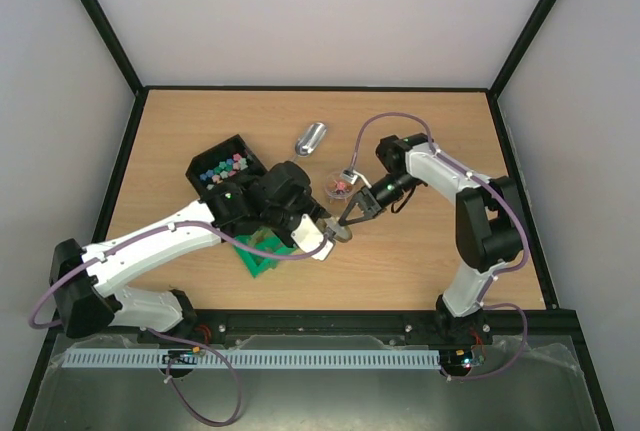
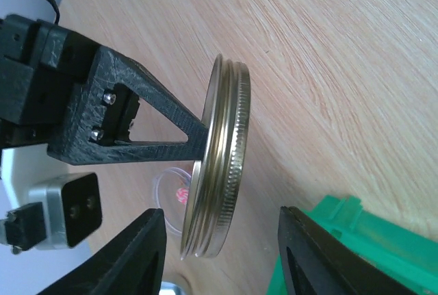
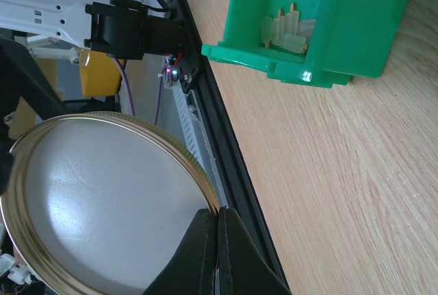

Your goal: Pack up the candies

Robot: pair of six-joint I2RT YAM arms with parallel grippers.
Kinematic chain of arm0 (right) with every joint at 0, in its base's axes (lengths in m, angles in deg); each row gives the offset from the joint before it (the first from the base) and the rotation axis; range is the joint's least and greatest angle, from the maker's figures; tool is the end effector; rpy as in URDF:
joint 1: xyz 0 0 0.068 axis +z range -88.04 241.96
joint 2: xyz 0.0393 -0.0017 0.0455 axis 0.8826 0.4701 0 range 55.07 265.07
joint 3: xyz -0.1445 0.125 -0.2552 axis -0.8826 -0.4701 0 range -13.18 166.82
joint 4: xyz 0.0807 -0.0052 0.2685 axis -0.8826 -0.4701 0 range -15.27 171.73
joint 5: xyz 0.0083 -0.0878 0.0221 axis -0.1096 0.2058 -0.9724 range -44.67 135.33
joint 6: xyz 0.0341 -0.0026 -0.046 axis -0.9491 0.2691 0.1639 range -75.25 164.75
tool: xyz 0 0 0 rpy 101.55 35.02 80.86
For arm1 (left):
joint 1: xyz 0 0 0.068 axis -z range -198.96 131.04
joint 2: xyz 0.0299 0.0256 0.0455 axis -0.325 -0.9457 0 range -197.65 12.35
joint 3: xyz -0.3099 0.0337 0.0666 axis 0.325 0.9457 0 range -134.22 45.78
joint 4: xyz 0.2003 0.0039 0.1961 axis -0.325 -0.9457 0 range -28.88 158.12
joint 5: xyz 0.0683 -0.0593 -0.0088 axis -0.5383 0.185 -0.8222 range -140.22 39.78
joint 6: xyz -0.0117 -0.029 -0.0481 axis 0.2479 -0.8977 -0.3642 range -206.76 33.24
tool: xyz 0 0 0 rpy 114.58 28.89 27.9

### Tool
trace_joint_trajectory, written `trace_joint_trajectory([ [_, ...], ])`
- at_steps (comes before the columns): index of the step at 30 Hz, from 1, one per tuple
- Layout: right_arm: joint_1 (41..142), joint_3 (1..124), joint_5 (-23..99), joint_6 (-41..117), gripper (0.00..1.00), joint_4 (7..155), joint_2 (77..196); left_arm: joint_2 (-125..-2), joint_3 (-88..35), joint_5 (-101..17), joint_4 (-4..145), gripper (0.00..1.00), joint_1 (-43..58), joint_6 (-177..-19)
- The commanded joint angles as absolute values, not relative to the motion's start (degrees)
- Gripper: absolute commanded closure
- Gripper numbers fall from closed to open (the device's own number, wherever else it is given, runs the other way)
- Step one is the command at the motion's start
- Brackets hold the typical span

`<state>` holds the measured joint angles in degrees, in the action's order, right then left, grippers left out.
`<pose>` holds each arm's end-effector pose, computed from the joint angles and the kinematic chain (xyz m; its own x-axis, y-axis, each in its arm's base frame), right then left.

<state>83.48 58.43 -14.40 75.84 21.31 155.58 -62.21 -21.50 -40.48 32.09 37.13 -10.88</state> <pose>0.3025 0.1569 0.2495 -0.6962 -0.5544 -0.4560 -0.6469 0.2090 0.7334 0.1564 -0.2451 0.3612 0.7665 0.5731 -0.2899 0.5873 -0.4429 0.6774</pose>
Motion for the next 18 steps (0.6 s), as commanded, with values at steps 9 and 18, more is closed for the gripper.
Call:
trace_joint_trajectory([
  [9,84.9,61.1,-16.2,78.9,0.98,15.8,157.1,-62.8,-21.3,-37.3,36.1,0.76,37.9,-20.0],
  [18,84.8,63.8,-14.1,79.4,0.86,14.9,157.5,-62.5,-21.3,-36.7,35.7,0.94,37.5,-23.5],
])
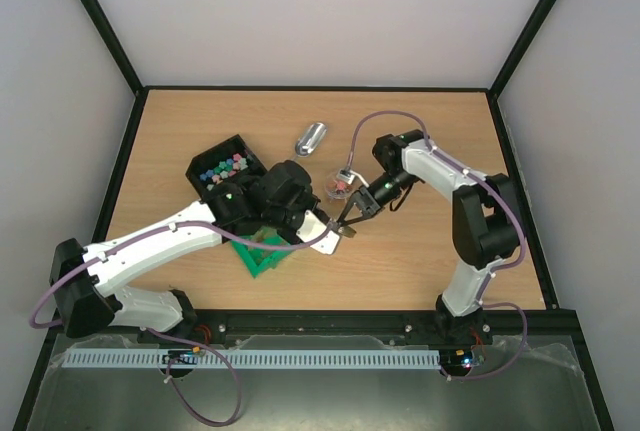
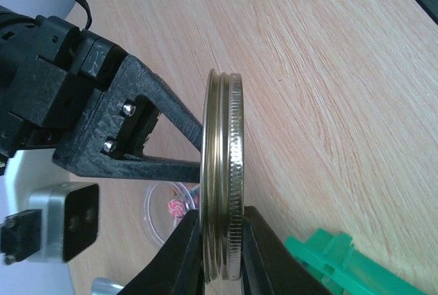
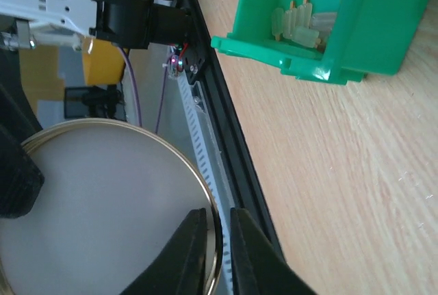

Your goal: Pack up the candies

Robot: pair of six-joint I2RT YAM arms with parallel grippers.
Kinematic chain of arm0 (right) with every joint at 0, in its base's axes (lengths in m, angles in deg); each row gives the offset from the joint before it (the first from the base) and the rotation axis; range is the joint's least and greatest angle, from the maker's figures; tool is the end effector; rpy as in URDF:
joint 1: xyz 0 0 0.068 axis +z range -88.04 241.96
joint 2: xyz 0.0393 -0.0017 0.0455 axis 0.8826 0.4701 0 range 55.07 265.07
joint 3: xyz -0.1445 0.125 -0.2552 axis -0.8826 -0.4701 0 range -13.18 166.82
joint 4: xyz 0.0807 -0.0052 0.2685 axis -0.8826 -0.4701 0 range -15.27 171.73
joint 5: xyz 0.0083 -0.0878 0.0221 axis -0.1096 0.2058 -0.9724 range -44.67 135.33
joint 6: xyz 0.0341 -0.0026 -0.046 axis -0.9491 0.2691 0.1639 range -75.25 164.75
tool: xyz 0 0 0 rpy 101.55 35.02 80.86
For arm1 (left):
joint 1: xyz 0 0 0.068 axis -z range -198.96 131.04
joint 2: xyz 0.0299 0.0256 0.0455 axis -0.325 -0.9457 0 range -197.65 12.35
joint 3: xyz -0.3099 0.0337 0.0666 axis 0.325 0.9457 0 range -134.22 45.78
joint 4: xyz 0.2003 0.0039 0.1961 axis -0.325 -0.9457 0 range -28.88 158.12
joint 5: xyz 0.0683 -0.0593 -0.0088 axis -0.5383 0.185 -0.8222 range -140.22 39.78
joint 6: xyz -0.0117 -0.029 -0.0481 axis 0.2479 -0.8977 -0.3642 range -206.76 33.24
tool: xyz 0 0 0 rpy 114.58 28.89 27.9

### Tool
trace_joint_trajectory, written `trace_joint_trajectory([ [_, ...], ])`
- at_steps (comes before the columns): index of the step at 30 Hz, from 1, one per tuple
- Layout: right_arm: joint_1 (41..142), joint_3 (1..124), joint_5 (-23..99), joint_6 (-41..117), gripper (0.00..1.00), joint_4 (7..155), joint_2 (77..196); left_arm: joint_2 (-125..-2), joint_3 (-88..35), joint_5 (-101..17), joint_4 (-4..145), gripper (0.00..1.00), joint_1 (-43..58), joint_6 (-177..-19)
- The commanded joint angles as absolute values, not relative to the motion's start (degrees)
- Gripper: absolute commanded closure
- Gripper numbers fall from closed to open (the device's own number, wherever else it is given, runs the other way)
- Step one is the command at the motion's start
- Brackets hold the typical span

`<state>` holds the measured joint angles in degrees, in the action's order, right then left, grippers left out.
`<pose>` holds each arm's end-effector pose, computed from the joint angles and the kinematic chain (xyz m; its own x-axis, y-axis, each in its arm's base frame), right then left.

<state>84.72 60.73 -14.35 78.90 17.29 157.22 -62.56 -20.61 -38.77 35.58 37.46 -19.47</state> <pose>0.3028 0.1650 0.2508 -0.6736 -0.5900 -0.4453 -0.6479 0.1813 0.7398 0.1569 -0.2509 0.3593 0.6894 0.5963 -0.4113 0.6823 -0.3437 0.6453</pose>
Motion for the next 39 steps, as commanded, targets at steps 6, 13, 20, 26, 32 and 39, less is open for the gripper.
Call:
trace_joint_trajectory([
  [6,75.2,65.8,-10.6,69.1,0.57,28.4,152.3,-65.2,-26.2,-27.7,30.8,0.95,31.6,-36.2],
  [13,70.8,56.2,-7.8,71.0,0.18,44.2,135.5,-72.2,-32.5,-7.3,21.9,0.95,20.7,-47.1],
  [20,74.4,51.6,-7.5,76.3,0.13,42.8,126.0,-75.3,-31.8,3.7,25.6,0.94,13.8,-54.6],
  [26,82.8,51.0,-0.3,72.0,0.28,46.4,126.8,-76.3,-31.0,8.1,30.1,0.94,12.8,-59.5],
  [32,84.4,52.1,1.1,69.5,0.50,47.5,127.2,-77.1,-30.9,8.9,30.1,0.94,12.7,-59.6],
  [39,84.4,51.7,-0.5,67.9,0.74,47.5,127.3,-77.2,-29.7,8.8,32.1,0.94,12.1,-60.5],
])
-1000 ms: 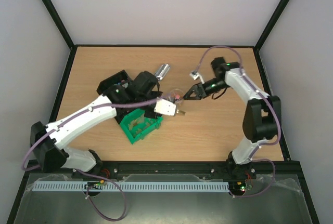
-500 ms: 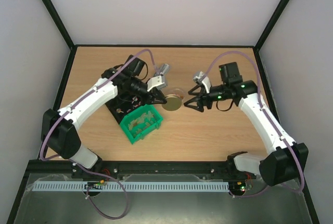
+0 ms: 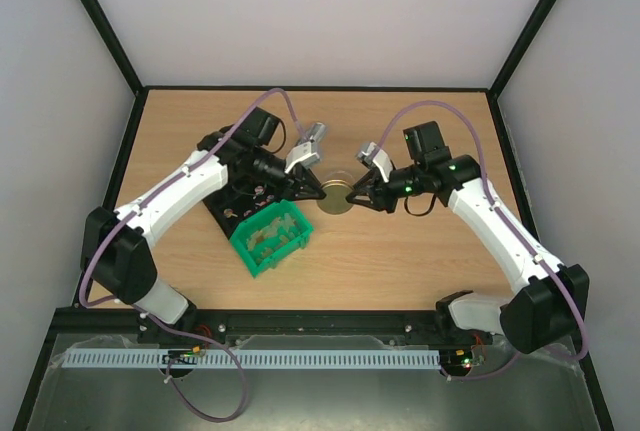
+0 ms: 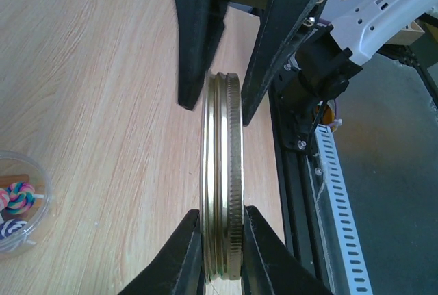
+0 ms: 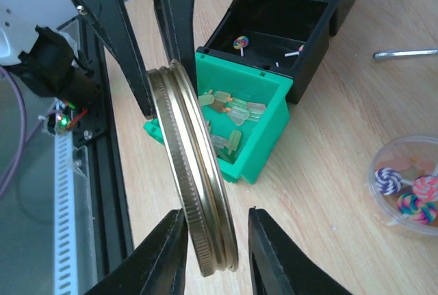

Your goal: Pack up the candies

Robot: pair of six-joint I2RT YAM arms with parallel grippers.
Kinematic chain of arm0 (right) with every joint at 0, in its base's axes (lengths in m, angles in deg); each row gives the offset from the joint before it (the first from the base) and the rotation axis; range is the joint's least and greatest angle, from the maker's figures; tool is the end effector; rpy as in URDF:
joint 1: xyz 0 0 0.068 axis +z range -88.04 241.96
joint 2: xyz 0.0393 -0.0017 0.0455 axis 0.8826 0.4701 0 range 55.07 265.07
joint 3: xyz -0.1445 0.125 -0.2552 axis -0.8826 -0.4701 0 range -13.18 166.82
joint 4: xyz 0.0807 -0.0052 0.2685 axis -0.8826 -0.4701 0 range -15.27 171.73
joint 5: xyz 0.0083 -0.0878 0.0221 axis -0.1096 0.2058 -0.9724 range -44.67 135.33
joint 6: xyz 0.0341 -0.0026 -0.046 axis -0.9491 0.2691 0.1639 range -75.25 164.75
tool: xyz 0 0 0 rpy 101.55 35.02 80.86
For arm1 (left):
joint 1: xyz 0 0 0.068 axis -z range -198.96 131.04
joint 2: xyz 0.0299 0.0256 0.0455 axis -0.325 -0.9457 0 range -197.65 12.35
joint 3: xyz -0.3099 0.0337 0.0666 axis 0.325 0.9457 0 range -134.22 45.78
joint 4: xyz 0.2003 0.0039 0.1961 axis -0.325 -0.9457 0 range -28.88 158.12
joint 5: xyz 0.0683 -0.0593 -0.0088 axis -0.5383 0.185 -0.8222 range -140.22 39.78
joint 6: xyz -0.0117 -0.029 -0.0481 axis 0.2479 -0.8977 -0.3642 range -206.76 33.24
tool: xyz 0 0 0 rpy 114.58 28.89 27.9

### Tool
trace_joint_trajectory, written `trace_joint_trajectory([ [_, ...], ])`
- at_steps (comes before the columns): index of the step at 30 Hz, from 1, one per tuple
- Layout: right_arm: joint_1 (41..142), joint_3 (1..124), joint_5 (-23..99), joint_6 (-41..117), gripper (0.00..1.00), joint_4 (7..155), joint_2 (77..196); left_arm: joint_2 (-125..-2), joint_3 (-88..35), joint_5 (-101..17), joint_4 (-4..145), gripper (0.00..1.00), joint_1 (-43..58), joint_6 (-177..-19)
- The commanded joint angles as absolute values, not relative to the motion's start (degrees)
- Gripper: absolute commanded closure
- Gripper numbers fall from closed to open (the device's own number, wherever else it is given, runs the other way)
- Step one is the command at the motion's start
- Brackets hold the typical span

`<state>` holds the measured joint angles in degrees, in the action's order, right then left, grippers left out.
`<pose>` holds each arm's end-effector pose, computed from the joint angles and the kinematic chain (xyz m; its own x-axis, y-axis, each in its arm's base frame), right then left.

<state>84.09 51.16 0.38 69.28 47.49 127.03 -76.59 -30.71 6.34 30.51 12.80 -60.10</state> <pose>0.2401 0.1286 0.3652 -0.2494 -0.4186 -0.8732 -0.9426 0.3118 0.1197 0.2779 -0.2120 0.3522 -0.2481 0.4445 -0.8608 0.9588 -0.0143 -0.2837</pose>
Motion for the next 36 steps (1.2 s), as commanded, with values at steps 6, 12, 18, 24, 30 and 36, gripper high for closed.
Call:
trace_joint_trajectory([
  [6,84.4,51.9,-1.8,64.7,0.98,48.1,128.9,-77.6,-29.1,8.8,34.3,0.86,10.9,-62.7],
  [12,82.1,52.5,-4.1,57.1,0.99,50.9,133.3,-75.6,-27.6,2.5,43.3,0.36,8.1,-69.9],
  [18,75.2,56.2,-13.5,49.1,0.99,50.6,145.8,-73.6,-26.5,-14.9,53.4,0.13,7.5,-71.9],
  [24,74.3,59.9,-16.7,43.7,0.99,50.8,155.5,-78.8,-29.3,-20.6,50.8,0.01,8.7,-65.4],
  [30,74.2,62.4,-18.4,43.2,0.99,50.3,161.0,-82.5,-27.9,-23.8,51.3,0.01,9.6,-58.6],
  [36,73.6,63.5,-17.9,42.7,0.99,50.0,165.2,-85.0,-25.6,-22.5,52.2,0.01,9.7,-49.9],
])
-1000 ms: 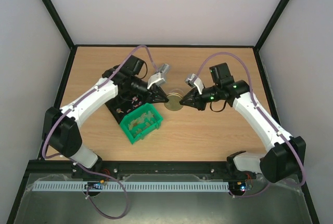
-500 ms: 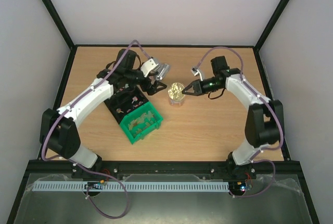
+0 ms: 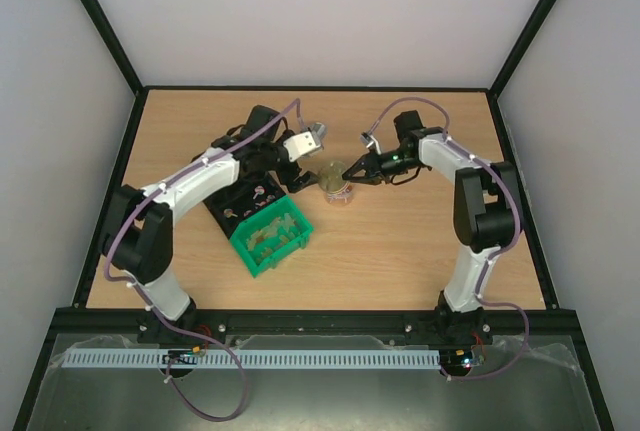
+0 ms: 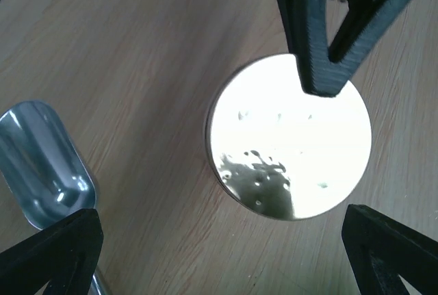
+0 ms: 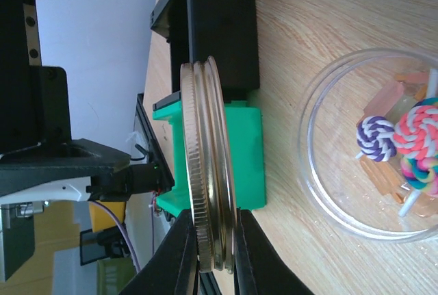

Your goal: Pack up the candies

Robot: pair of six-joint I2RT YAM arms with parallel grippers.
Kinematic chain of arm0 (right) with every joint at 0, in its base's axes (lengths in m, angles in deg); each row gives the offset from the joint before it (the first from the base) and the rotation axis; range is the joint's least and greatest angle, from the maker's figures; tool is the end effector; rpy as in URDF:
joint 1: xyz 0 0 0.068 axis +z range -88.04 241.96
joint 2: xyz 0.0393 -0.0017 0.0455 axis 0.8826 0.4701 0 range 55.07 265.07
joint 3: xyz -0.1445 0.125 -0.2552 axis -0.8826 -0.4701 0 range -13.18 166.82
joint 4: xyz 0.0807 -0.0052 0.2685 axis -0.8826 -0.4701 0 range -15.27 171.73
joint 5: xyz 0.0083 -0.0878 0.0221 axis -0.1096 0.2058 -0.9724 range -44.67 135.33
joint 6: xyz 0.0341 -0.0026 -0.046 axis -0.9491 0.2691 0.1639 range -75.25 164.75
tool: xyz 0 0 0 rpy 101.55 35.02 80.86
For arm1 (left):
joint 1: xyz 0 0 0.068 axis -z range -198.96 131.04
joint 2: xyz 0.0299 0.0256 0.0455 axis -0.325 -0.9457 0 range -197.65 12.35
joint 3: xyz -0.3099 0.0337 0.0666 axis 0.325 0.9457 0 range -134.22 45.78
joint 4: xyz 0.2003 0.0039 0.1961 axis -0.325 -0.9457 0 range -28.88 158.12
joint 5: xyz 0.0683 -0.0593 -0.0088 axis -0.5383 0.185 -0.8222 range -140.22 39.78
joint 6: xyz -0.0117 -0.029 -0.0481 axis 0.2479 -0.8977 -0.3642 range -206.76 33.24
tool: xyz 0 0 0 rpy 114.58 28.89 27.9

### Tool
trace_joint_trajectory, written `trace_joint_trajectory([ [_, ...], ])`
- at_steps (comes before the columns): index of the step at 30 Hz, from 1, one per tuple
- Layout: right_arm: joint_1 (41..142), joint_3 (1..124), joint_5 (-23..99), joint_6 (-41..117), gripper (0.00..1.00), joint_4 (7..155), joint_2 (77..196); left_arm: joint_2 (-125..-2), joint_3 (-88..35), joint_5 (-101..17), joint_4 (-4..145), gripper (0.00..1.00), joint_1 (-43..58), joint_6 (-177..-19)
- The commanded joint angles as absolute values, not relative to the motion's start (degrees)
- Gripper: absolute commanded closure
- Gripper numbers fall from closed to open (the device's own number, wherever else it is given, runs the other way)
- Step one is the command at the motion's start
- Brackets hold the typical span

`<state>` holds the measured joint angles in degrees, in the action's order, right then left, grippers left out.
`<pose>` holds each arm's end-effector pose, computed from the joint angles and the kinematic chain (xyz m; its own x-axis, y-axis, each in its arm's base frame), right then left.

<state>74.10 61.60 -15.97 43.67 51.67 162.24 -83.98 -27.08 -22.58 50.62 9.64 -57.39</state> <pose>0.3945 0.1212 0.2366 -0.8760 -0.1792 -0.4477 -0.4811 0.3877 0.7863 0.3460 -0.2102 0.3002 -0.1428 0.5728 -0.8071 0.9199 0.3778 0.1053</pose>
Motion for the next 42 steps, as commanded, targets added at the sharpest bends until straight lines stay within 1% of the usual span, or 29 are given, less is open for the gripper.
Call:
trace_joint_trajectory([
  [1,73.6,63.9,-17.8,42.9,0.99,49.7,166.0,-85.6,-25.5,-22.2,52.4,0.01,9.7,-48.6],
  [10,72.8,65.8,-17.0,42.5,0.99,49.9,169.0,-90.2,-23.5,-21.4,54.0,0.05,9.8,-42.3],
  [16,72.1,66.4,-16.6,42.2,0.98,49.8,170.4,-92.7,-23.3,-24.6,56.0,0.09,11.3,-40.7],
  [29,72.0,67.1,-17.3,41.9,0.97,49.4,172.5,-94.7,-22.5,-26.7,58.4,0.24,13.3,-39.8],
  [34,72.0,67.5,-17.1,41.5,0.97,49.7,172.9,-95.7,-22.8,-28.3,59.0,0.26,14.1,-40.6],
  [42,71.9,67.6,-16.4,41.8,0.95,49.5,172.7,-96.9,-23.0,-29.8,61.4,0.34,14.9,-42.6],
])
